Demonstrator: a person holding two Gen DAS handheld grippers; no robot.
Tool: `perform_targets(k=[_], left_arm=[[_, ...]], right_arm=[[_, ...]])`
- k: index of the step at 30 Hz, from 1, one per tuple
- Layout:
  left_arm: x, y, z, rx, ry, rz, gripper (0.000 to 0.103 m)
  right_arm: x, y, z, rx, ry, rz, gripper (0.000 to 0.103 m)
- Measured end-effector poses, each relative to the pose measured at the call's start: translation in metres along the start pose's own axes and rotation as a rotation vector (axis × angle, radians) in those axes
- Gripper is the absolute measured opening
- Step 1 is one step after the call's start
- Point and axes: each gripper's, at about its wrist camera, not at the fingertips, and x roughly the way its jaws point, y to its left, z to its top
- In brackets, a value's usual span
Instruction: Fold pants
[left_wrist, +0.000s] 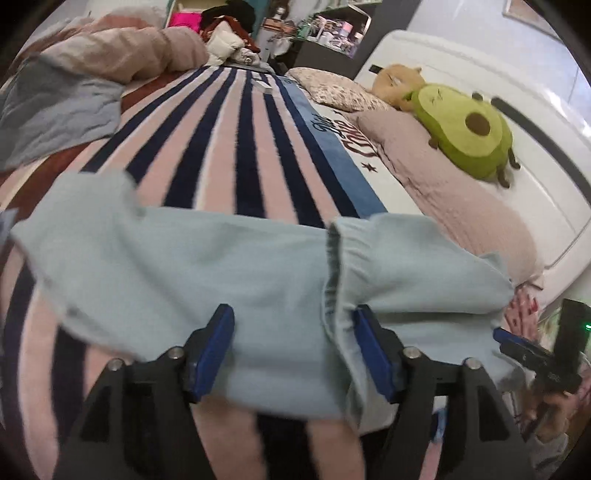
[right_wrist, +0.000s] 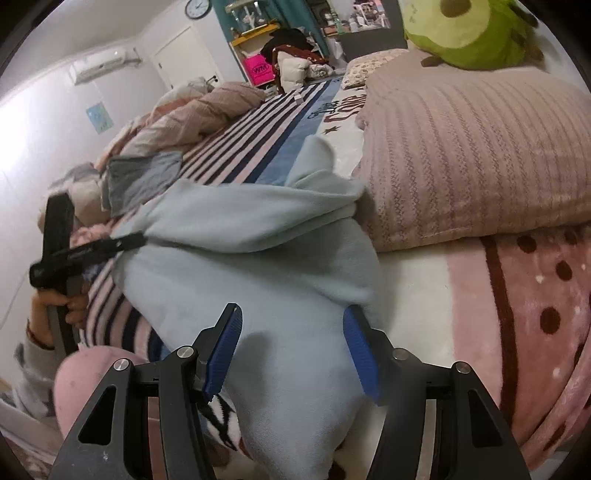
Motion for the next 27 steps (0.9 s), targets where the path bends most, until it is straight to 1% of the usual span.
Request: perform_targets(k=[3, 4, 6, 7, 10, 11, 12, 14, 15, 16, 18, 19, 20, 22, 23, 24, 25, 26, 27], left_arm=[[-0.017, 0.01, -0.009, -0.007, -0.011, -0.016, 0.072], [-0.022, 0.012, -0.012, -0.002, -0.021, -0.007, 0.072], [-0.023, 0.015, -0.01, 0.009, -0.037, 0.046, 0.072], [-0.022, 0.018, -0.006, 0.003, -0.04, 0.05, 0.072], [-0.02, 0.023, 0.004, -0.026, -0.035, -0.009, 0.072], [-0.021, 0.025, 0.006, -0.027, -0.035, -0.008, 0.072], [-0.022, 0.026, 0.006, -0.028, -0.04, 0.0, 0.072], [-0.025, 0.032, 0.002, -0.036, -0.043, 0.009, 0.072], [-0.026, 0.039, -0.003, -0.053, -0.037, 0.014, 0.072], [-0.027, 0.045, -0.007, -0.069, -0.029, 0.02, 0.072], [-0.028, 0.056, -0.014, -0.086, -0.016, 0.044, 0.072], [-0.03, 0.062, -0.018, -0.094, -0.014, 0.06, 0.072], [-0.031, 0.068, -0.022, -0.107, -0.013, 0.07, 0.072], [-0.036, 0.076, -0.027, -0.138, -0.015, 0.067, 0.072], [-0.038, 0.079, -0.03, -0.15, -0.018, 0.065, 0.072], [-0.041, 0.082, -0.032, -0.161, -0.022, 0.064, 0.072], [-0.043, 0.085, -0.034, -0.168, -0.026, 0.066, 0.072], [-0.044, 0.086, -0.035, -0.172, -0.028, 0.067, 0.072], [-0.045, 0.087, -0.036, -0.176, -0.03, 0.066, 0.072]], right_arm=[[-0.005, -0.006, 0.002, 0.048, -0.018, 0.03, 0.054], [-0.005, -0.006, 0.003, 0.051, -0.021, 0.033, 0.055], [-0.006, -0.003, 0.006, 0.042, -0.022, 0.018, 0.062], [-0.006, -0.002, 0.007, 0.035, -0.026, 0.003, 0.063], [-0.007, 0.003, 0.013, 0.009, -0.027, -0.04, 0.065], [-0.006, 0.004, 0.015, 0.001, -0.024, -0.051, 0.067], [-0.006, 0.003, 0.016, -0.002, -0.018, -0.059, 0.075], [-0.001, 0.0, 0.016, 0.0, 0.009, -0.082, 0.085], [0.001, -0.002, 0.016, 0.004, 0.015, -0.085, 0.085], [0.004, -0.004, 0.015, 0.011, 0.024, -0.073, 0.085], [0.012, -0.008, 0.013, 0.047, 0.03, 0.028, 0.087], [0.015, -0.01, 0.014, 0.063, 0.024, 0.064, 0.087], [0.019, -0.01, 0.015, 0.059, 0.021, 0.068, 0.086], [0.027, -0.01, 0.017, 0.048, 0.022, 0.064, 0.079], [0.029, -0.01, 0.019, 0.052, 0.021, 0.065, 0.066], [0.03, -0.008, 0.02, 0.046, 0.026, 0.069, 0.038], [0.03, -0.004, 0.02, 0.025, 0.027, 0.06, 0.022], [0.028, 0.003, 0.02, -0.008, 0.019, 0.023, 0.011], [0.026, 0.006, 0.019, -0.022, 0.011, 0.013, 0.01]])
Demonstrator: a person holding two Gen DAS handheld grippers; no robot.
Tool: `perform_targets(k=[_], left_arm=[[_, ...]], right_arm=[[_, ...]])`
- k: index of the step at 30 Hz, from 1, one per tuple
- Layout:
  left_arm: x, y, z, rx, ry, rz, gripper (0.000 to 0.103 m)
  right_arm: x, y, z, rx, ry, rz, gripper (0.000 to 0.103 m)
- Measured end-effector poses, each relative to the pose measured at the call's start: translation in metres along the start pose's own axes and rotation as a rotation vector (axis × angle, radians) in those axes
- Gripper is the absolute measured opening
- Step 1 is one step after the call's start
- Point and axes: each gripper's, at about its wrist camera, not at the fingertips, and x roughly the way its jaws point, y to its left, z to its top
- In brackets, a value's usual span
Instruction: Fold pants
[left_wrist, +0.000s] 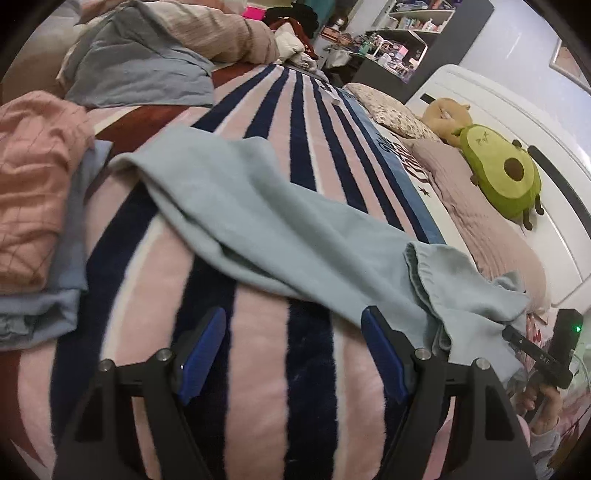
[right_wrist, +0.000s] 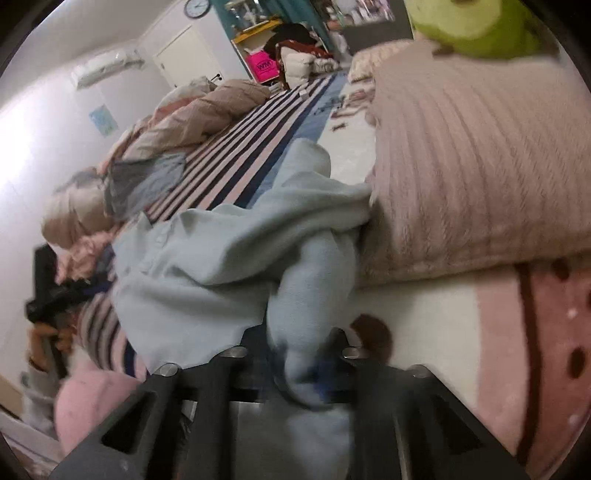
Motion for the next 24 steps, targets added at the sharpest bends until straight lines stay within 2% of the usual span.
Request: perform_targets(k=[7, 12, 13, 15, 17, 19, 21, 24], left_arm=[[-0.002, -0.003, -0.001, 0.0, -0.006, -0.021, 0.072], [0.0, -0.002, 0.002, -0.01, 0.001, -0.047, 0.073], [0.003, -0.001, 0.003, -0.019, 0.006, -0.052, 0.073], [0.009, 0.003, 0.005, -0.052, 0.013, -0.063, 0.073], [0.013, 0.006, 0.008, -0.081, 0.01, -0.062, 0.073], [0.017, 0.01, 0.015, -0.093, -0.005, -0.044, 0.073], [0.022, 0.015, 0.023, -0.111, -0.017, -0.017, 0.073], [0.029, 0.025, 0.038, -0.146, -0.055, 0.015, 0.073]], right_arm=[[-0.045, -0.006, 0.002, 0.044, -0.098, -0.096, 0.004], [-0.095, -0.021, 0.003, 0.067, -0.164, -0.253, 0.002], [-0.102, -0.028, 0.003, 0.083, -0.161, -0.251, 0.002], [-0.108, -0.035, 0.001, 0.125, -0.148, -0.188, 0.005], [-0.108, -0.031, 0.0, 0.117, -0.15, -0.173, 0.005], [-0.103, -0.023, 0.0, 0.089, -0.135, -0.163, 0.008], [-0.096, -0.016, 0.001, 0.08, -0.124, -0.133, 0.017], [-0.085, -0.008, 0.002, 0.066, -0.11, -0.098, 0.017]])
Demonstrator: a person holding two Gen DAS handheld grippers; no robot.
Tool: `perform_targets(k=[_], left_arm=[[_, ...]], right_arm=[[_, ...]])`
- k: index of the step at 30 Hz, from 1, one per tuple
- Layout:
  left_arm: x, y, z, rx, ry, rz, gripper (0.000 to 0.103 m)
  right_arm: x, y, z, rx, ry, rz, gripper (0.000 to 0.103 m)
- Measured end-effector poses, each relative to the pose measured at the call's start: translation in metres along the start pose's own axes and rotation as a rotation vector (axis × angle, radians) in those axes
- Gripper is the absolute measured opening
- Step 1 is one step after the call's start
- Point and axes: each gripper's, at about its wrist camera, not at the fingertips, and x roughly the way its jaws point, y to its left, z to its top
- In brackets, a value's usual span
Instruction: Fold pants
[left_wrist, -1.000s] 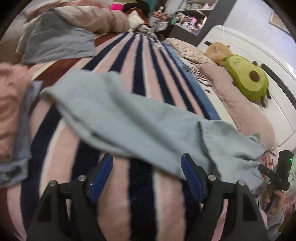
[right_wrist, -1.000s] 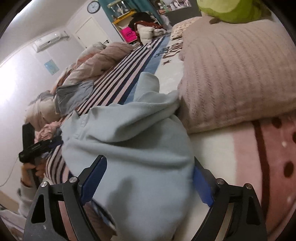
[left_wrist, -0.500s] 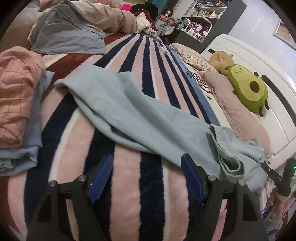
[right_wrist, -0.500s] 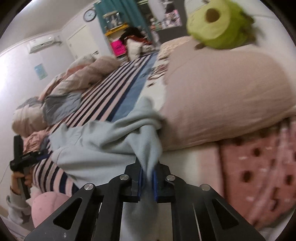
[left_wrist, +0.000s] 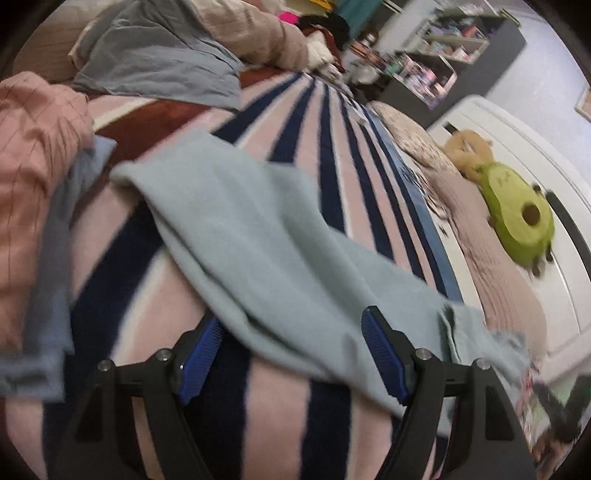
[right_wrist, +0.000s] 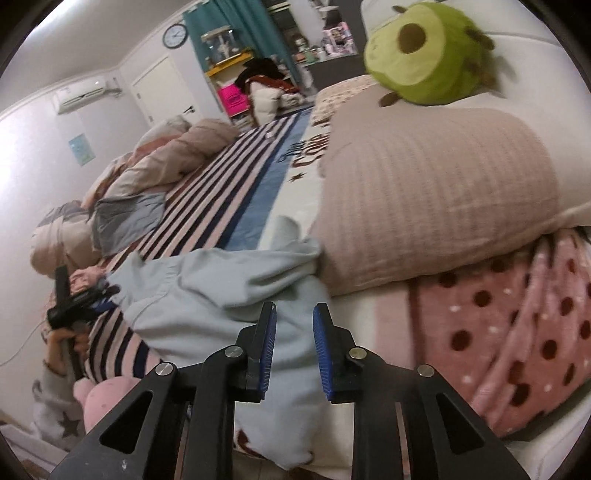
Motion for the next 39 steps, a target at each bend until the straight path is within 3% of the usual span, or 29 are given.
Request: perform_targets(k=[3, 5, 7, 10, 14, 18, 21, 27, 33, 39], left_arm=[[0.014, 0.008, 0.018, -0.03, -0.041, 0.045, 0.07], [0.023, 0.011, 0.03, -0.033, -0.07, 0.081, 0.058], [0.029, 0.017, 0.041, -0.049, -0.102, 0.118, 0.03], [0.024, 0.024, 0.052, -0.084, -0.141, 0.098, 0.008], [-0.016, 0.011, 0.058, -0.026, -0.28, 0.113, 0.006], [-0.057, 0.006, 0.064, 0.007, -0.354, 0.123, 0.006], [-0.085, 0.007, 0.069, 0.048, -0.42, 0.205, 0.006], [-0.134, 0.042, 0.093, -0.025, -0.503, 0.313, 0.006], [-0.139, 0.002, 0.093, 0.128, -0.48, 0.237, 0.006], [-0.116, -0.096, 0.071, 0.341, -0.399, 0.021, 0.005]], right_arm=[[0.008, 0.006, 0.0, 0.001, 0.009, 0.025, 0.017], [0.012, 0.007, -0.001, 0.005, 0.014, 0.03, 0.017], [0.015, 0.007, -0.002, 0.006, 0.023, 0.028, 0.017], [0.021, 0.007, -0.004, 0.011, 0.034, 0.025, 0.017], [0.026, 0.007, -0.005, 0.018, 0.045, 0.024, 0.017], [0.027, 0.011, -0.005, 0.017, 0.048, 0.039, 0.017], [0.028, 0.018, -0.003, 0.003, 0.047, 0.06, 0.017], [0.026, 0.032, -0.002, -0.025, 0.042, 0.1, 0.017], [0.024, 0.038, -0.001, -0.026, 0.025, 0.122, 0.017], [0.022, 0.037, -0.001, -0.023, 0.018, 0.137, 0.017]])
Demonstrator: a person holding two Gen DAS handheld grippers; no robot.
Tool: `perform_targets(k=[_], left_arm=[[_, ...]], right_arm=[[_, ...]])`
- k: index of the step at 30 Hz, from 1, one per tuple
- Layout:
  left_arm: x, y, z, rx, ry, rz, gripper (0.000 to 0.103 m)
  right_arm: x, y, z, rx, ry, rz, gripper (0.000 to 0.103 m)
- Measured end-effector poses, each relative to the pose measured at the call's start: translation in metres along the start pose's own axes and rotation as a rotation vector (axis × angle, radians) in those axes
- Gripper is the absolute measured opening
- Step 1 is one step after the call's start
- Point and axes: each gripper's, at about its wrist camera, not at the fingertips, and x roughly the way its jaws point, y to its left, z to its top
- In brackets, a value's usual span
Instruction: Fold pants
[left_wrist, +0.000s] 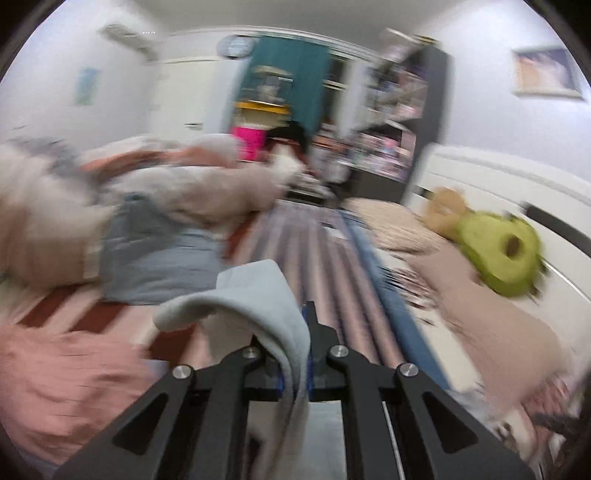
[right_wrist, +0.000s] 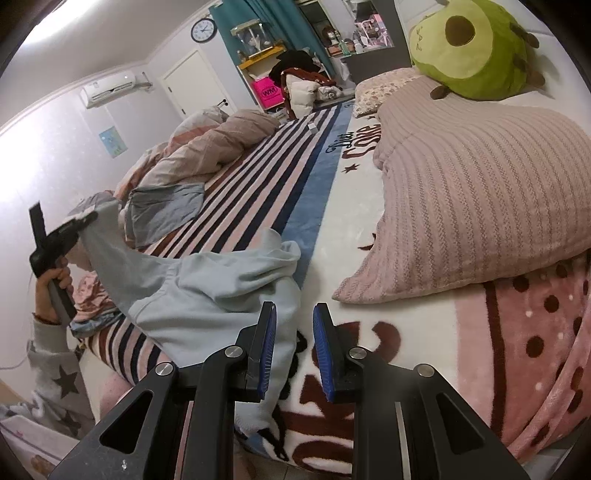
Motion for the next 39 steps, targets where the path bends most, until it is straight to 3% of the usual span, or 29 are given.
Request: perform_targets(k=[6, 10, 11, 14, 15, 16, 18, 20, 23, 26, 30, 34, 39], left_arm=[[0.041, -0.126, -0.042, 0.147, 0.162, -0.334, 0.005], [0.066, -0.18, -0.084, 0.273, 0.295, -0.433, 0.005], [0.075, -0.191, -0.099, 0.307, 0.364, -0.465, 0.005], [0.088, -0.202, -0.124, 0.367, 0.499, -0.519, 0.01], [0.084, -0.202, -0.132, 0.371, 0.518, -0.534, 0.021], [0.084, -0.199, -0.134, 0.363, 0.537, -0.562, 0.043], [0.078, -0.191, -0.132, 0.322, 0.554, -0.627, 0.066], [0.066, -0.18, -0.123, 0.286, 0.54, -0.67, 0.066], [0.048, -0.158, -0.109, 0.269, 0.481, -0.608, 0.067], [0.032, -0.124, -0.096, 0.266, 0.401, -0.459, 0.067], [0.027, -0.073, -0.091, 0.189, 0.379, -0.308, 0.067], [0.027, -0.04, -0.107, 0.125, 0.406, -0.264, 0.067], [0.027, -0.033, -0.134, 0.141, 0.438, -0.264, 0.068]], right_arm=[[-0.003, -0.01, -0.003, 0.019, -0.012, 0.011, 0.017], [-0.004, -0.017, -0.008, 0.036, -0.009, 0.008, 0.017], [-0.005, -0.018, -0.009, 0.04, -0.008, 0.007, 0.017], [-0.005, -0.024, -0.013, 0.053, -0.001, -0.001, 0.017], [-0.005, -0.026, -0.014, 0.057, 0.0, -0.001, 0.017], [-0.005, -0.026, -0.014, 0.061, 0.002, -0.001, 0.017], [-0.002, -0.027, -0.013, 0.062, 0.006, 0.004, 0.017], [0.002, -0.023, -0.011, 0.055, 0.007, 0.016, 0.017], [0.008, -0.01, -0.004, 0.022, 0.002, 0.047, 0.029], [0.017, 0.012, 0.004, -0.03, -0.002, 0.089, 0.041], [0.042, 0.044, 0.014, -0.086, 0.006, 0.159, 0.07], [0.084, 0.082, 0.015, -0.196, 0.064, 0.158, 0.081], [0.131, 0.115, 0.006, -0.352, 0.126, 0.008, 0.081]])
